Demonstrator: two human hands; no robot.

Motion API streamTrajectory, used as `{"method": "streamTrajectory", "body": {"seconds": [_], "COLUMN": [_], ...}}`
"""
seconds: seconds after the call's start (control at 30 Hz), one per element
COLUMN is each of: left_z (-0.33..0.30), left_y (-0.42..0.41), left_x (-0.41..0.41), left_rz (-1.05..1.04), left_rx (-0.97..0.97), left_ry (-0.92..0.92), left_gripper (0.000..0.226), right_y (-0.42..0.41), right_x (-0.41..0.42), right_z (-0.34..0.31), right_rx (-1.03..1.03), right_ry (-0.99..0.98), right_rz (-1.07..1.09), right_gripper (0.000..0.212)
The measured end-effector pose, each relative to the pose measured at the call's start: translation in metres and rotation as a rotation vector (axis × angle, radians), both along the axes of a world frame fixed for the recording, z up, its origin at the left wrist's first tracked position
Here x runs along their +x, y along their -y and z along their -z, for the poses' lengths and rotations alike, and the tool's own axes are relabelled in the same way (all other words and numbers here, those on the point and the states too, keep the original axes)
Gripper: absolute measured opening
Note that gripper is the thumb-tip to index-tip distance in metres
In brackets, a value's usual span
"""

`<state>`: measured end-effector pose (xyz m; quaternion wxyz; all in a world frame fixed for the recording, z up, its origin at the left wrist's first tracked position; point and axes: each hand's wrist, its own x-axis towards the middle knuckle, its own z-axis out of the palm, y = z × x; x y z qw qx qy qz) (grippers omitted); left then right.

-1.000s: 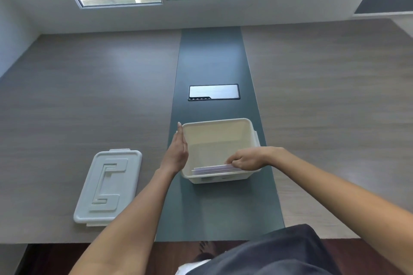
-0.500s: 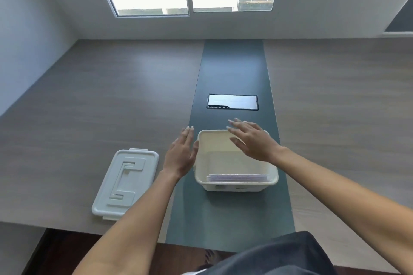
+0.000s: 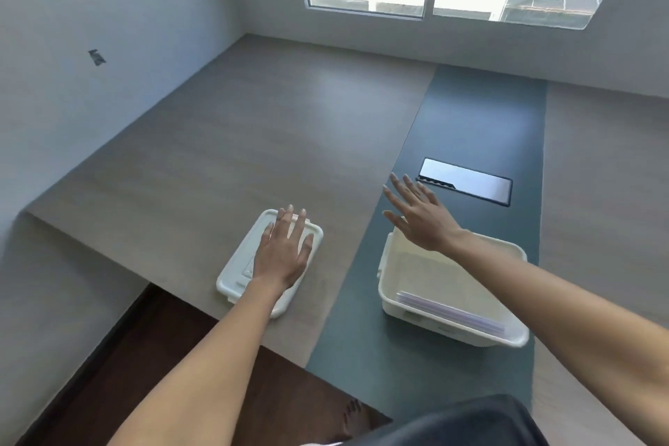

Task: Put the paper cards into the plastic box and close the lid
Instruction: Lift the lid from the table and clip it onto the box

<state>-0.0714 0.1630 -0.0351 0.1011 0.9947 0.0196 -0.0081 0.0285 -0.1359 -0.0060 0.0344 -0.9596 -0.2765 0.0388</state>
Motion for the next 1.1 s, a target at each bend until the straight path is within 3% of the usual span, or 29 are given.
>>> {"method": "streamTrajectory", "body": {"seconds": [0.23, 0.63, 1.1], "left_z": [0.019, 0.063, 0.08], "left_y": [-0.051, -0.073, -0.067], "left_x": [-0.043, -0.095, -0.102], "left_rz": [-0.219, -0.448, -0.655], "left_rx": [-0.012, -0.064, -0.321], "left_ry": [-0.07, -0.245, -0.309], "left_gripper": [0.059, 0.065, 0.071], "right_y": [-0.068, -0.175, -0.226], "right_x": [0.023, 0.047, 0.044], "right_z": [0.017, 0.076, 0.113], "right_rx": [-0.008, -0.073, -0.043], "right_ry": [-0.05, -0.216, -0.42], "right_rz": [-0.15, -0.34, -0.204], "right_gripper": [0.076, 0.062, 0.064]}}
